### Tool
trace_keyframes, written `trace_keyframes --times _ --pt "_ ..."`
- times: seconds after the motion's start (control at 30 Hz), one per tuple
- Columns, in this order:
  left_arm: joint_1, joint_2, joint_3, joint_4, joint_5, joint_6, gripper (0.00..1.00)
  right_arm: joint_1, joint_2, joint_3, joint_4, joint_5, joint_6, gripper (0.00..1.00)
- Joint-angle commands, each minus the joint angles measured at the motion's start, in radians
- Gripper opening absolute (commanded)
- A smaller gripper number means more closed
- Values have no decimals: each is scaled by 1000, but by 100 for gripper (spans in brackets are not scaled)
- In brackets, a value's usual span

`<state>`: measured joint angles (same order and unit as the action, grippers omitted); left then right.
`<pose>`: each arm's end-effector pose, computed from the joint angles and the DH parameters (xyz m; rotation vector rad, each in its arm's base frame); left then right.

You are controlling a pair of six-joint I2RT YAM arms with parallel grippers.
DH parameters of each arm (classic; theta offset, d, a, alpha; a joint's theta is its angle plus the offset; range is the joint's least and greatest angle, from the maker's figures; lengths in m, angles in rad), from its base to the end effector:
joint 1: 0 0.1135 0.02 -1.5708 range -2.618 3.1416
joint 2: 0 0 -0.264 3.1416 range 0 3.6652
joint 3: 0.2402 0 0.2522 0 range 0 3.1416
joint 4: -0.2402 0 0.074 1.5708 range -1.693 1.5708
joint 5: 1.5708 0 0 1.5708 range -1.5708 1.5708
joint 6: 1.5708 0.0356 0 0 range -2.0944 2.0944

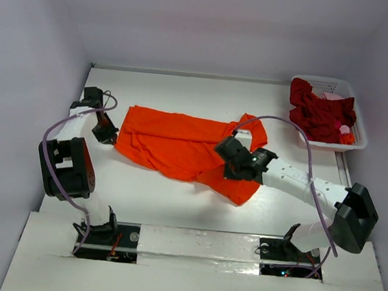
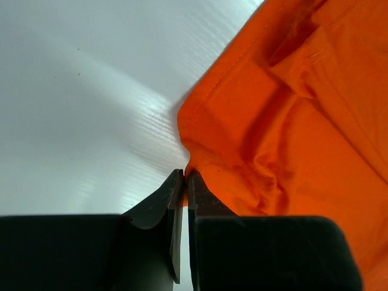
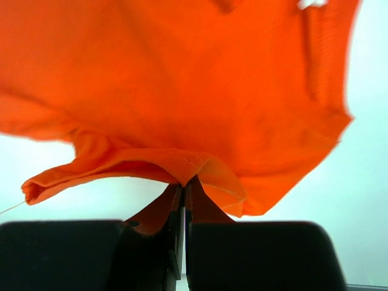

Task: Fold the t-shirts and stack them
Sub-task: Fold the other side of the tshirt into a rectangle

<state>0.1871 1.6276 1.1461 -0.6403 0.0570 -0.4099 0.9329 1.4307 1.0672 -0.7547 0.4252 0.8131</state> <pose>0.3221 0.0589 0.2181 -0.7766 2.5839 -0.1449 0.1785 0.2162 0.2482 -0.0259 2.5335 0.0955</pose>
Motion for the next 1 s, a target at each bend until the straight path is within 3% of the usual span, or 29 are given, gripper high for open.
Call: trace_keyframes --times 0.0,0.4,0.97 --pt "6 2 55 2 17 -17 0 -65 -61 45 -28 24 -66 0" --pt "15 46 125 2 30 -26 0 -250 -56 106 -26 20 -183 0" --pt "34 72 193 -16 30 -30 0 -373 -21 188 -18 17 -307 0"
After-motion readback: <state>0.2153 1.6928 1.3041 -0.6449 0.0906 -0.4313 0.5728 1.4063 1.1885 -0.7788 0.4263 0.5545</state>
